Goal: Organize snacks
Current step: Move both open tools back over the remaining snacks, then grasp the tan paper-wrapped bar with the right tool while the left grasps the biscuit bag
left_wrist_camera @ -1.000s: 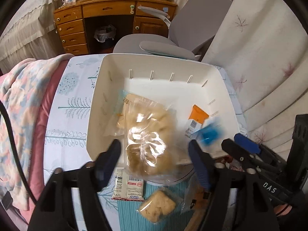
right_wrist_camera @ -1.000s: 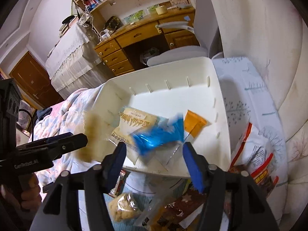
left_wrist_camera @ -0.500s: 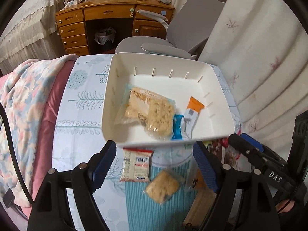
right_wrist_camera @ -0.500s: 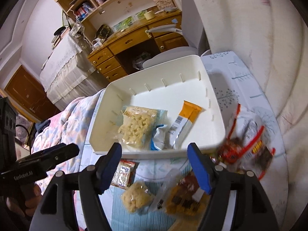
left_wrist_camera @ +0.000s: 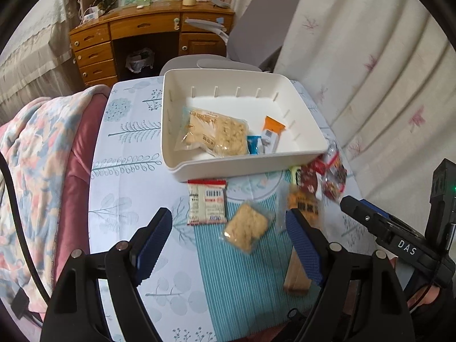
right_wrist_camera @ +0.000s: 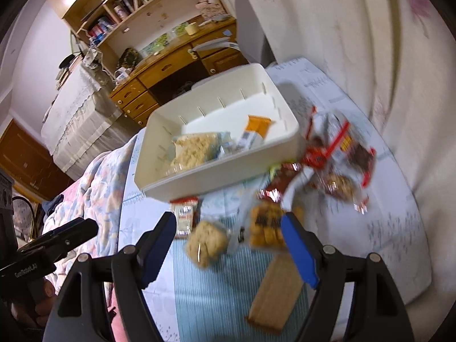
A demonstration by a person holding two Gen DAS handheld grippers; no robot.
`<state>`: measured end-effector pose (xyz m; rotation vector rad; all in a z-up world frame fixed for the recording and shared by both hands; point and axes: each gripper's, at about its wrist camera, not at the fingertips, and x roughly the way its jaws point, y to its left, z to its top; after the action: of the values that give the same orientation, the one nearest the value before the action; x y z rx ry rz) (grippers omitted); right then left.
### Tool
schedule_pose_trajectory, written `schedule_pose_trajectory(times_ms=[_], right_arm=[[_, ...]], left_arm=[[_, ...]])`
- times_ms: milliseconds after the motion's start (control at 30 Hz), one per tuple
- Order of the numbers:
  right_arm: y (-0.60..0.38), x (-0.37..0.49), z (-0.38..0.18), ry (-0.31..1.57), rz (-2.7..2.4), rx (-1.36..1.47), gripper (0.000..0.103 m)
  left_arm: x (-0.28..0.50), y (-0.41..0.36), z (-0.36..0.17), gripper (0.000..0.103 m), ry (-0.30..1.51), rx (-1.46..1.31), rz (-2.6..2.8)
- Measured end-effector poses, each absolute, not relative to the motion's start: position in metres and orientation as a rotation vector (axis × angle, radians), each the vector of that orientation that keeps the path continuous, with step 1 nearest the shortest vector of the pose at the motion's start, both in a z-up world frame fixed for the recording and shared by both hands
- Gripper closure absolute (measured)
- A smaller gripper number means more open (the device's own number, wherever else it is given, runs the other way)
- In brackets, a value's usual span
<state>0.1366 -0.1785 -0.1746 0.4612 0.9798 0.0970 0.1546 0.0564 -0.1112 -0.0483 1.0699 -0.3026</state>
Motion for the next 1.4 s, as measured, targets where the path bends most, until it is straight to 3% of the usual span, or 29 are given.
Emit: schedule_pose_trajectory(times_ms=[600, 1033, 1400], right_arm=[[-0.192, 0.097, -0.251, 1.262, -0.031, 0.674, 0.026], [-0.200, 0.126, -0.298, 1.480, -0.129, 0.773, 0.026], [-0.209, 0.139, -0.334, 1.665, -0.217, 0.835, 0.026]], left_arm=[[0.131, 0.034, -0.140, 0.022, 1.098, 0.138, -0.338], [0.158, -0.004, -0.196, 0.022, 1.203, 0.281, -0.414], [0.188, -0.019, -0.245, 0.022, 1.308, 0.247, -0.457]])
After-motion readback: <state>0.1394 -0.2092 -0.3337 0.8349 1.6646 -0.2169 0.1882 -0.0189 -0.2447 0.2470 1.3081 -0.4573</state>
